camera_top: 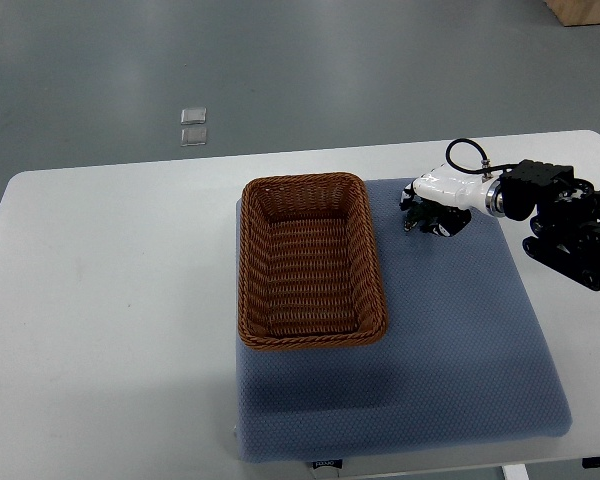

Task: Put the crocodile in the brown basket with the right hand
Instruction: 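Close the right hand's fingers around the crocodile's body, then lift the crocodile and carry it over the basket, then release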

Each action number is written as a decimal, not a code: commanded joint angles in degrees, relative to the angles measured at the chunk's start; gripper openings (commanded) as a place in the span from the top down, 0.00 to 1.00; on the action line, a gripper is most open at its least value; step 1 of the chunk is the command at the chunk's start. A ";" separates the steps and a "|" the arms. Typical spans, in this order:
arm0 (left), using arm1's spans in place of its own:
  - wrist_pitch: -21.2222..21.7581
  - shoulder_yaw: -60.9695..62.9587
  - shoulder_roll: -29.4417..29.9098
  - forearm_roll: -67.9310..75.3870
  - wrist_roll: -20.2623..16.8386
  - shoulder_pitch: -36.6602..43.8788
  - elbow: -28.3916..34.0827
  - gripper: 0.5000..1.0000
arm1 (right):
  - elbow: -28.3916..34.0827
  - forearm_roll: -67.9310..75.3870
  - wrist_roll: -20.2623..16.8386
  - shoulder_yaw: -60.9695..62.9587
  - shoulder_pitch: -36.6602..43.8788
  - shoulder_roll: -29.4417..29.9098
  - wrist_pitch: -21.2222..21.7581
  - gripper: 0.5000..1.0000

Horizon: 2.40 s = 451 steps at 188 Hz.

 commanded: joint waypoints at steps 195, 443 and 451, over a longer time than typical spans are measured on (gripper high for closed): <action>0.01 0.00 0.00 0.00 0.00 0.00 0.00 0.00 | 0.09 -0.08 -0.09 -0.10 -0.19 -0.14 0.00 0.64; 0.01 0.00 0.00 0.00 0.00 0.00 0.00 0.00 | 20.92 -3.42 0.88 0.61 8.51 -5.59 -3.96 1.00; 0.01 0.00 0.00 0.00 0.00 0.00 0.00 0.00 | 22.41 -3.86 0.96 0.61 8.78 -5.59 -4.40 1.00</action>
